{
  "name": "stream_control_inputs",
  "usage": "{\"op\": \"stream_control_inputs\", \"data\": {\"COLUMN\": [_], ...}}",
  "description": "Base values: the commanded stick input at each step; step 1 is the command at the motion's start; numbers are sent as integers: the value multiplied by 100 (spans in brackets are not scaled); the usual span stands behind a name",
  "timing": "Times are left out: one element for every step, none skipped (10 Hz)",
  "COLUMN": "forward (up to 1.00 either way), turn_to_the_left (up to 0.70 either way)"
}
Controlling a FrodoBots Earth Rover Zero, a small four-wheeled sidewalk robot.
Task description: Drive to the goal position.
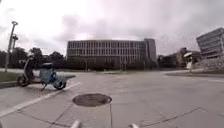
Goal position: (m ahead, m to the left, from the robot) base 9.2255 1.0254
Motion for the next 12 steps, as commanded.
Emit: {"op": "stream_control_inputs", "data": {"forward": [70,70,70,70,70,70,70,70,70,70,70,70], "turn_to_the_left": [0,0,0,0,0,0,0,0,0,0,0,0]}}
